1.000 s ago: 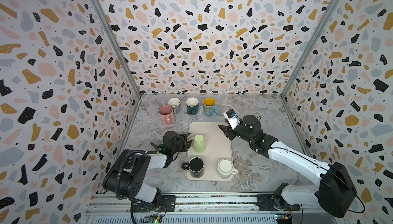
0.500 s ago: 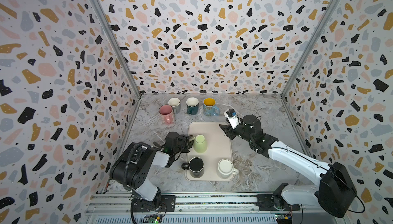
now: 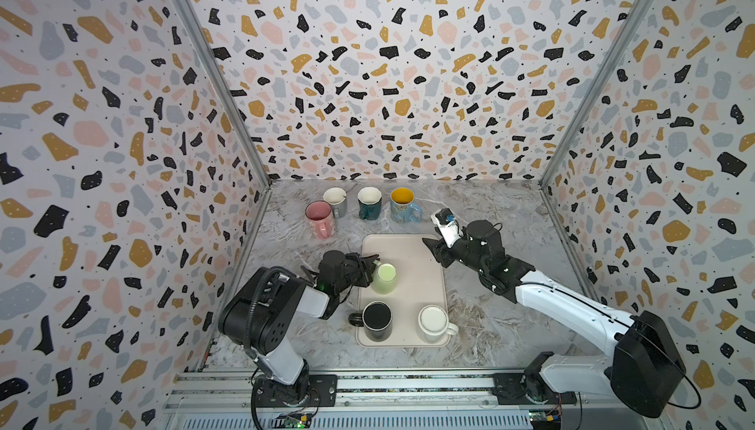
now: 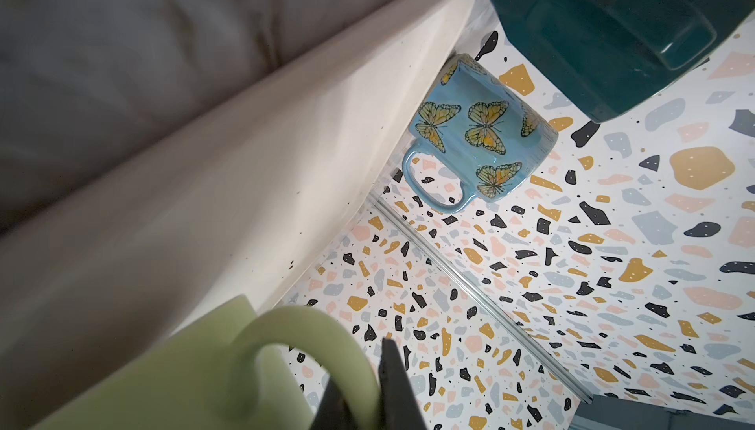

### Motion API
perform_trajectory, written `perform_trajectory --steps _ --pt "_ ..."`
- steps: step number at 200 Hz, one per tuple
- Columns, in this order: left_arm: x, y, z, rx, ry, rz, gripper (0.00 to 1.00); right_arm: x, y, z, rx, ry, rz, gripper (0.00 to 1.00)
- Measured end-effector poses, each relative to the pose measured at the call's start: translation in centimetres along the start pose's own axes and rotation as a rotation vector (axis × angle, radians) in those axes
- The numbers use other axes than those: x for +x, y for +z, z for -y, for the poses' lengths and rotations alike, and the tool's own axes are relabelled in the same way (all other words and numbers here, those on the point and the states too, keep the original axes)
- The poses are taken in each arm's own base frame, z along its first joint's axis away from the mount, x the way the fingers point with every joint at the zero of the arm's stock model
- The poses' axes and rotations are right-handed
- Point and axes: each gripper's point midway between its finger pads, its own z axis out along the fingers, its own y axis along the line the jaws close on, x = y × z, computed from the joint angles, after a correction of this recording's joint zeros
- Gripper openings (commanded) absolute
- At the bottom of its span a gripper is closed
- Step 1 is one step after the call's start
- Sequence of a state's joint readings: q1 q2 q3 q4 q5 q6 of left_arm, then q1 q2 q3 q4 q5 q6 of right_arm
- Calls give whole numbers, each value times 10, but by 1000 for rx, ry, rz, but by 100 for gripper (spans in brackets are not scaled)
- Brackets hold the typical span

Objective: Turn the mug right side up
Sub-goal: 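Close the left gripper on the green mug's handle and lift it, then rotate the green mug upright with the left gripper while the right approaches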

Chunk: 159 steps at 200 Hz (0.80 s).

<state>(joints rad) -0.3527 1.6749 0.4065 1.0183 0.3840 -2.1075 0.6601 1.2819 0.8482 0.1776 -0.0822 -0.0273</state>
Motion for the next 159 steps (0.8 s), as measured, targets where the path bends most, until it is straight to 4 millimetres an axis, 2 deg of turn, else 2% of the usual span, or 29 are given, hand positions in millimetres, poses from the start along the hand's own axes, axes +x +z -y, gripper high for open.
perform_trajectory --steps 27,55,93,121,159 --pt "4 14 13 19 60 -26 0 3 0 4 16 -2 -13 52" --pt "15 36 38 56 179 -85 0 5 -4 12 40 -4 -25 51" --pt "37 50 71 118 368 -155 0 -1 -15 24 70 5 -16 50" --pt "49 52 92 110 570 -148 0 -3 -18 30 79 15 -19 49" --pt "64 35 133 29 1028 19 0 -7 -19 31 72 34 -31 48"
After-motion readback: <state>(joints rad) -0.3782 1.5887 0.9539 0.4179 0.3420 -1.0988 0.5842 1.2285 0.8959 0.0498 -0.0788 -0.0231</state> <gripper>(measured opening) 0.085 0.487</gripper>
